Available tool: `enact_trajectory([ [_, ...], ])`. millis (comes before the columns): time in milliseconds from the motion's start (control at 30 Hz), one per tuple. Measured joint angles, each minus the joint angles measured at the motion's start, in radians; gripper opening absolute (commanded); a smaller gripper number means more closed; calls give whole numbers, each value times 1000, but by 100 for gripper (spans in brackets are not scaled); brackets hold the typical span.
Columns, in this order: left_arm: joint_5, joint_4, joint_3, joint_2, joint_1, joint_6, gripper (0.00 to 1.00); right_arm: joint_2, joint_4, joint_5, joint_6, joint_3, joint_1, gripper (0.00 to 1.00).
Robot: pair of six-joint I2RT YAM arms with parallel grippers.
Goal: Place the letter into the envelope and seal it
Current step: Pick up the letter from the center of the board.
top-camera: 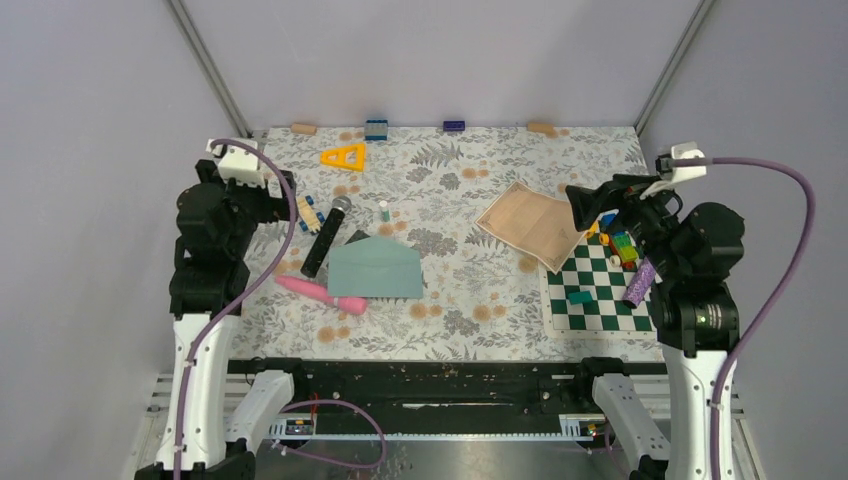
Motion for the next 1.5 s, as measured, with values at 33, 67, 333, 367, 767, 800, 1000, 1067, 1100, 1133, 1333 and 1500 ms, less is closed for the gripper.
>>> enact_trajectory([
  [33, 4, 0, -15, 12, 0, 0, 99, 11, 0, -7, -1, -10, 0, 99],
  [67, 10, -2, -29, 20, 0, 0, 99, 16, 1, -13, -2, -17, 0, 99],
  [333, 89, -23, -130, 58, 0, 31, 99, 51, -3, -39, -36, -87, 0, 99],
  [367, 95, -19, -150, 60, 0, 33, 99, 56, -1, -40, -37, -100, 0, 99],
  [767, 170, 3, -255, 92, 0, 34, 99, 309, -27, -60, -26, -131, 0, 99],
  [800, 172, 6, -257, 92, 0, 34, 99, 330, -36, -56, -23, -129, 0, 99],
  [1000, 179, 11, -269, 88, 0, 34, 99, 443, -84, -18, -8, -101, 0, 99],
  [1067, 182, 14, -273, 88, 0, 34, 99, 470, -103, 8, -3, -98, 0, 99],
  [1100, 183, 14, -273, 88, 0, 34, 99, 478, -106, 19, -2, -97, 0, 99],
  [1133, 184, 15, -273, 88, 0, 34, 99, 483, -107, 26, 0, -97, 0, 99],
  [1333, 183, 24, -275, 88, 0, 34, 99, 486, -110, 76, 2, -96, 0, 99],
  [1500, 182, 37, -290, 88, 0, 34, 99, 488, -110, 161, 11, -95, 0, 99],
])
